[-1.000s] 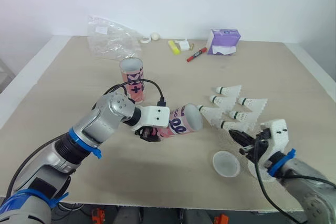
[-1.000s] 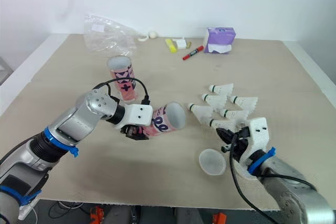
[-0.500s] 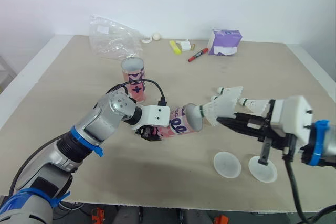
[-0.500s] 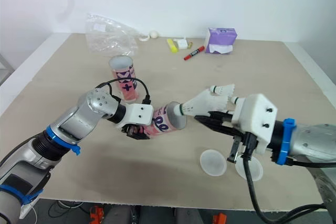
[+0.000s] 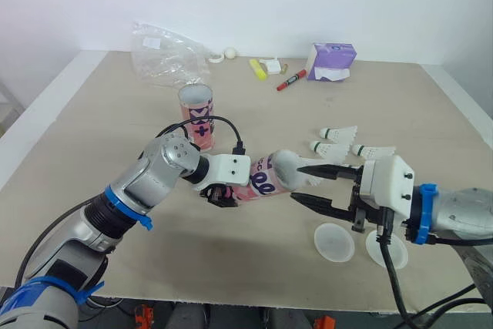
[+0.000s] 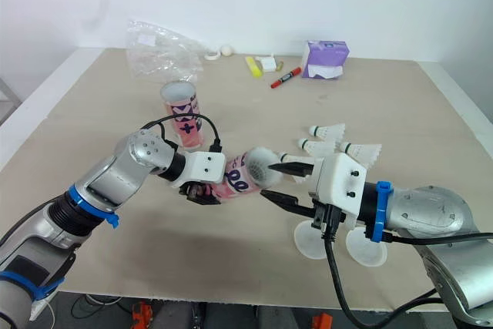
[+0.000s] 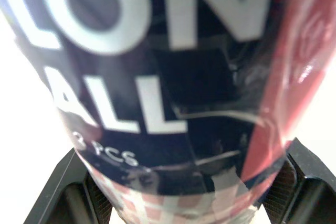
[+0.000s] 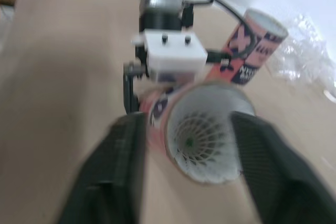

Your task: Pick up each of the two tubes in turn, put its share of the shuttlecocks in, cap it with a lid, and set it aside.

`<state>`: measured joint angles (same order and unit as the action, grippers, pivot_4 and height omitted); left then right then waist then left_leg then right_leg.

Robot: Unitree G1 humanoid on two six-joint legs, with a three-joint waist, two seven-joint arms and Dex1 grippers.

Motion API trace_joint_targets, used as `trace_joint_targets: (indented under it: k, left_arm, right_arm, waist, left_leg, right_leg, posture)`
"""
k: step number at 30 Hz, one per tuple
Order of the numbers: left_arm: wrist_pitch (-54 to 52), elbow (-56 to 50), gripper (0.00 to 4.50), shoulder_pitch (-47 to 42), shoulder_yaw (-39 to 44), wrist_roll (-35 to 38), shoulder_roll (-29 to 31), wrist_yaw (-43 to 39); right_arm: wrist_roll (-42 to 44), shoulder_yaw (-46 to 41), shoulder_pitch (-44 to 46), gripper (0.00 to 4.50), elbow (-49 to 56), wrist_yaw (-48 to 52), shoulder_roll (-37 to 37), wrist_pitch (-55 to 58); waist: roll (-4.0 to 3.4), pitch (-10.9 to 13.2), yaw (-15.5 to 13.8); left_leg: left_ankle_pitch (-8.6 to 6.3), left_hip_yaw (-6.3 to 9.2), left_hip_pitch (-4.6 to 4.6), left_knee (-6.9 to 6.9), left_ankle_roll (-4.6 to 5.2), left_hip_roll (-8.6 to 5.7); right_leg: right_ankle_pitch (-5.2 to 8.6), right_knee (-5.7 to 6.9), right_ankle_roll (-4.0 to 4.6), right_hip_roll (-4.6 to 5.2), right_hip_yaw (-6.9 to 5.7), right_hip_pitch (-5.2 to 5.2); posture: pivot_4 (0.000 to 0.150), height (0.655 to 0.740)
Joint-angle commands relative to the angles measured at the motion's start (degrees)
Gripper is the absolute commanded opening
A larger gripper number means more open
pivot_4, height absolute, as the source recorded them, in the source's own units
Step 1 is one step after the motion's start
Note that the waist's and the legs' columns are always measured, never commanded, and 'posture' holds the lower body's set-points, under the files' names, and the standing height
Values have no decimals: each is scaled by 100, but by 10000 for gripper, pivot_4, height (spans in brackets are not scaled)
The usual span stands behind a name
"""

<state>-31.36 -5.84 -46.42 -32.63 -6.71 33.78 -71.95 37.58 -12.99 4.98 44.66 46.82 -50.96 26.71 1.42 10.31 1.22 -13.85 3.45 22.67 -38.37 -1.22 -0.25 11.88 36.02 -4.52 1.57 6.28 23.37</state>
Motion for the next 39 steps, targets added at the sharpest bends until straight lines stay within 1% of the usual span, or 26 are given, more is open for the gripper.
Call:
trace_joint_targets:
  k: [1,3,6,9,11,13,24,31,39]
  left_arm:
    - [-53,59,32081,52,-16,-124,-26,150]
    - [-50,79,32081,43,-15,-127,-37,162]
    - [-56,76,32081,42,-12,-130,-44,174]
    - [-68,63,32081,45,-11,-130,-42,169]
    - [-78,55,32081,39,-12,-129,-40,162]
    - [-89,41,32081,39,-15,-131,-42,158]
    - [-168,-22,32081,55,4,-131,-52,197]
    - [-180,-21,32081,56,7,-131,-58,224]
    - [-219,-66,32081,75,2,-132,-77,251]
  right_arm:
    - [491,-565,-102,44218,-136,-499,340,228]
    - [484,-741,-370,44218,-420,-737,480,486]
    - [308,-788,-633,44218,-859,-1429,831,852]
    - [196,-622,-551,44218,-1202,-2189,1390,1133]
    - [204,-482,-441,44218,-1341,-2459,1680,1257]
    - [107,-312,-368,44218,-1429,-2578,1845,1352]
    - [130,143,-62,44218,-1530,-3089,2560,1765]
    - [241,81,208,44218,-1793,-3240,2880,2000]
    - [414,-59,800,44218,-2382,-3401,3100,2280]
  waist:
    - [3,0,-1]
    - [5,-1,-6]
    - [6,-3,-7]
    - [0,-3,-4]
    - [1,-3,0]
    - [-17,-2,-1]
    - [-18,-2,3]
    - [-18,-2,4]
    - [-18,-3,9]
  left_leg:
    - [0,0,0,0,0,1]
    - [0,3,0,-1,0,1]
    - [0,1,1,-1,0,-1]
    - [1,-2,-1,0,1,0]
    - [2,-2,-4,3,4,3]
    - [3,0,-3,3,4,5]
    - [2,1,2,5,4,3]
    - [2,3,1,5,4,3]
    - [3,7,2,6,5,3]
  right_leg:
    - [0,0,0,0,0,0]
    - [0,0,0,-1,-1,-2]
    - [0,-1,0,1,1,-3]
    - [0,2,0,0,4,1]
    - [0,3,0,-4,4,-1]
    - [0,4,1,-8,4,2]
    - [3,3,2,-7,5,3]
    - [3,3,2,-8,5,2]
    - [3,4,2,-9,3,2]
  posture:
    - [1500,7400]
    - [1500,7400]
    - [1500,7400]
    - [1500,7400]
    - [1500,7400]
    - [1500,7400]
    - [1500,7400]
    - [1500,7400]
    - [1500,7400]
